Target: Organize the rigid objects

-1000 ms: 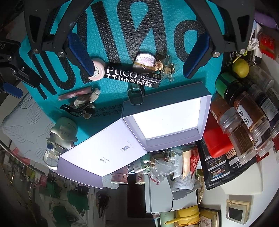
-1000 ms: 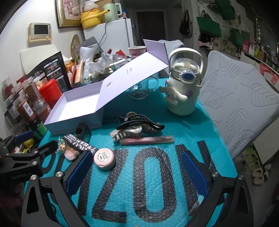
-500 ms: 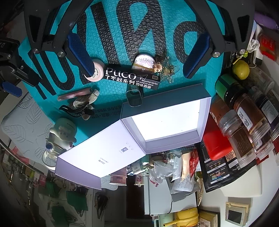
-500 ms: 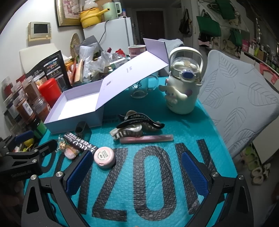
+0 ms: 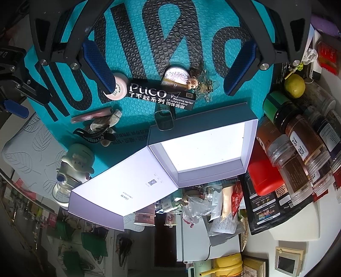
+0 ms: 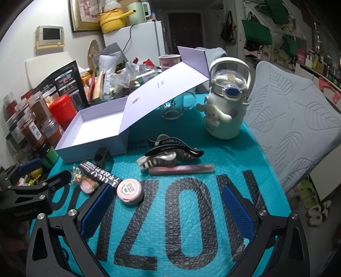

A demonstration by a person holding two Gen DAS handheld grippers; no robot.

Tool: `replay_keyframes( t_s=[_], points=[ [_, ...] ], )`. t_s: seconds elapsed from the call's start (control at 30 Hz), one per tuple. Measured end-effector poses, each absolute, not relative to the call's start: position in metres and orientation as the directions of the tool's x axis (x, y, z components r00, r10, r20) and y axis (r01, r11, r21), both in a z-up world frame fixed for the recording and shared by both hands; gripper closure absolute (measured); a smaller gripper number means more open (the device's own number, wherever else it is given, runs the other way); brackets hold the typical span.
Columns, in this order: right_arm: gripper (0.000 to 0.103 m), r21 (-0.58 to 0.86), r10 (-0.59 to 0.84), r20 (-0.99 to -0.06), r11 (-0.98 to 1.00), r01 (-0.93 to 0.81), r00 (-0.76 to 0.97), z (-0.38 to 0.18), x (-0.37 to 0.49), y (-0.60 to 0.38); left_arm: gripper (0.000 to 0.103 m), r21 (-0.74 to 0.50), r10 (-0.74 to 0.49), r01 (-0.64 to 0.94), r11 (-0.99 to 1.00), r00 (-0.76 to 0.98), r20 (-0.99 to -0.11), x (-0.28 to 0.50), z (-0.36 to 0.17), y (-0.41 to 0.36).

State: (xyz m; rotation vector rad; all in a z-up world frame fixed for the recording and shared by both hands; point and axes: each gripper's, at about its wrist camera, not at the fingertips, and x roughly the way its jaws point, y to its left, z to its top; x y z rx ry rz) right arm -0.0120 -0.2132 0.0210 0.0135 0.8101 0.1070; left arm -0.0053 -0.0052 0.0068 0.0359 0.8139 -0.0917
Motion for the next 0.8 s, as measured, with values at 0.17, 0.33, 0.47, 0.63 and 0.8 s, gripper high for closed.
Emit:
replay_keyframes(
  t_s=[0.17, 0.33, 0.47, 0.63, 0.8],
  points=[
    [0.000, 0.056, 0.109, -0.721, 0.993, -0.099, 0.685, 0.020, -0.015, -0.210, 0.000, -0.017, -0.079, 0.098, 0.995, 0.681, -0.728, -0.009, 0.008, -0.006],
    [0.000, 0.059, 0.118, -0.717, 0.992, -0.108, 0.687, 0.020, -0.020, -0.208, 0.000, -0.023, -0.087, 0.102, 0.995, 0.684, -0.724, -0.016, 0.008, -0.006],
    [0.000, 0.063, 0.125, -0.713, 0.991, -0.114, 0.690, 0.021, -0.026, -0.208, 0.000, -0.028, -0.091, 0.103, 0.994, 0.688, -0.720, -0.022, 0.010, -0.005],
    [0.000, 0.064, 0.133, -0.706, 0.990, -0.125, 0.696, 0.022, -0.035, -0.208, 0.000, -0.033, -0.092, 0.098, 0.995, 0.692, -0.716, -0.030, 0.011, -0.003],
    [0.000, 0.063, 0.150, -0.707, 0.987, -0.149, 0.691, 0.016, -0.043, -0.205, 0.000, -0.054, -0.104, 0.094, 0.994, 0.685, -0.721, -0.037, 0.005, 0.001]
  ],
)
